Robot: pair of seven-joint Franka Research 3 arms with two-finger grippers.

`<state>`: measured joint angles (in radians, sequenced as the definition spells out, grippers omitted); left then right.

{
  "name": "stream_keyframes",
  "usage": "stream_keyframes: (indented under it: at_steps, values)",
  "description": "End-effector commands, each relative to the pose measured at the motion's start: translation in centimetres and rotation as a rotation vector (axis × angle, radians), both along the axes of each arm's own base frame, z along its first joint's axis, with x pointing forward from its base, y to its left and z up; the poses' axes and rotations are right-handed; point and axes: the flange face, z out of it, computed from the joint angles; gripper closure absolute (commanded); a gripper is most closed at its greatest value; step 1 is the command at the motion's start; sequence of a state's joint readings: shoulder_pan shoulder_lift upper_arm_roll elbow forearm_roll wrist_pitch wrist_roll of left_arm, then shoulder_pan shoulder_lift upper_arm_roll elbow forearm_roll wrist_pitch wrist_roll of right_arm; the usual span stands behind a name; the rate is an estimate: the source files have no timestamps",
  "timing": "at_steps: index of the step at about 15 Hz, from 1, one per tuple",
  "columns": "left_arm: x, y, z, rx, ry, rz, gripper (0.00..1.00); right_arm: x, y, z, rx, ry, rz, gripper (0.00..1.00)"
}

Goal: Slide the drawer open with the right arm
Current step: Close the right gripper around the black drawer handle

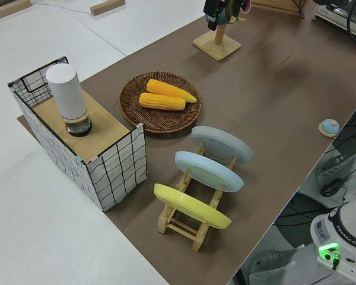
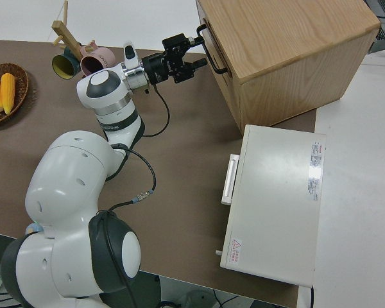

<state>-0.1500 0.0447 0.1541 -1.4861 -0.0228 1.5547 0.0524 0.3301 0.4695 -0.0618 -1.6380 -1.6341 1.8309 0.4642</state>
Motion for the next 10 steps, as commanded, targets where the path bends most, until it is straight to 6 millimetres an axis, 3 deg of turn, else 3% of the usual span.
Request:
stream_keyframes:
  at_steps: [1, 4, 7, 10]
  values:
    - [0.38, 0.0, 0.26, 0.017, -0.009, -0.006, 0.0, 0.25, -1.35, -0.04, -0.022, -0.014, 0.023, 0.251]
    - [0.38, 0.0, 0.26, 0.017, -0.009, -0.006, 0.0, 0.32, -1.43, -0.08, -0.032, -0.014, 0.028, 0.468]
    - [0.38, 0.0, 0.26, 0.017, -0.009, -0.006, 0.0, 0.3, -1.33, -0.08, -0.032, -0.014, 0.029, 0.763]
    - [0.38, 0.0, 0.26, 0.017, -0.009, -0.006, 0.0, 0.2, -0.96, -0.15, -0.031, -0.012, 0.031, 0.923]
